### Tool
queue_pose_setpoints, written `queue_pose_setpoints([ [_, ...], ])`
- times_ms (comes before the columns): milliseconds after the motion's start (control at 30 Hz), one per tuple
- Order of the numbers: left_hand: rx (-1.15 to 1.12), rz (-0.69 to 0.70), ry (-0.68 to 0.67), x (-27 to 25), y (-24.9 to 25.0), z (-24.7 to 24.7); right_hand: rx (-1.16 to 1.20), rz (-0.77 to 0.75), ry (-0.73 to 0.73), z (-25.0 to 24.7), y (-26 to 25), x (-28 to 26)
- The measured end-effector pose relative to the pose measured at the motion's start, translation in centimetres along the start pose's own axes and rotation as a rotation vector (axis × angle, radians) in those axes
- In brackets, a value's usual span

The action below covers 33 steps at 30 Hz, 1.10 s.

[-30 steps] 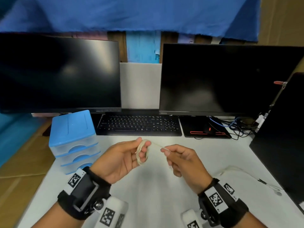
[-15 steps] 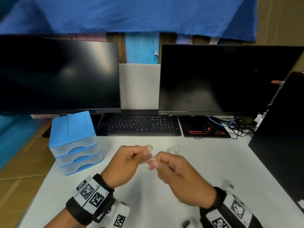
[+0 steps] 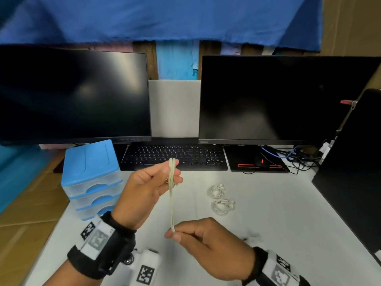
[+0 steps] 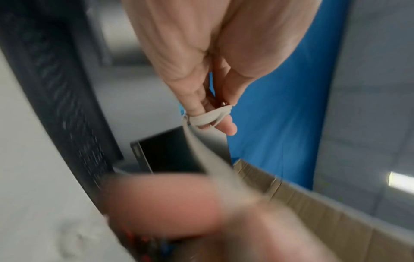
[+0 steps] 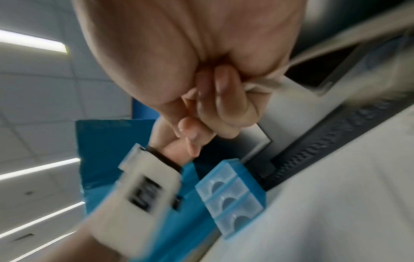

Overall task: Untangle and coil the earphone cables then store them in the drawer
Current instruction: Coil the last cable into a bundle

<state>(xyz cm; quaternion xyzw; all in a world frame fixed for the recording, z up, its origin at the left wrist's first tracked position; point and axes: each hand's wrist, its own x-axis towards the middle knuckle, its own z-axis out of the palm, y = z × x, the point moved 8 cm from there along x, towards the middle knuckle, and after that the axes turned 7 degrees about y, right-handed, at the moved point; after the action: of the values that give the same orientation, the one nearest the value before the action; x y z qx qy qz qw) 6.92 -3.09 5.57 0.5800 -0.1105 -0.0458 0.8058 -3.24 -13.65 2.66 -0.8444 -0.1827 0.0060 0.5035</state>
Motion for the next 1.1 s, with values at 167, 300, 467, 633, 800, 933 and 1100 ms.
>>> queue_pose_setpoints([
  [167,0.457,0.171,-0.214,-1.7,-0.7,2.6,0.174,-0.085,0.173,-4.4,-3.4,-0.1],
  [300,0.285,0.008,-0.376,-2.9,-1.6,4.4,0.197,-0.062,0.497,-8.6,-1.0,0.8],
  [467,-0.144,-0.183,-0.359,-2.9,-1.0,4.3,0.229,-0.036,0.485,-6.9,1.2,1.3],
  [633,-0.362,-0.184,-0.083,-1.0,-0.5,2.1,0.152,0.060,0.270,-2.1,2.5,1.1],
  [800,-0.064,0.022,0.131,-0.5,-0.4,0.0,-0.238,-0.035,0.113,-0.4,0.3,-0.2],
  [933,0.435,0.303,0.178,-0.7,0.9,-0.3,-0.294,-0.082,0.064,-0.9,-2.4,-0.9],
  [1100,0.588,0.212,-0.265,-2.0,-1.8,3.0,-0.263,-0.202,0.280,-6.2,-5.1,-0.6],
])
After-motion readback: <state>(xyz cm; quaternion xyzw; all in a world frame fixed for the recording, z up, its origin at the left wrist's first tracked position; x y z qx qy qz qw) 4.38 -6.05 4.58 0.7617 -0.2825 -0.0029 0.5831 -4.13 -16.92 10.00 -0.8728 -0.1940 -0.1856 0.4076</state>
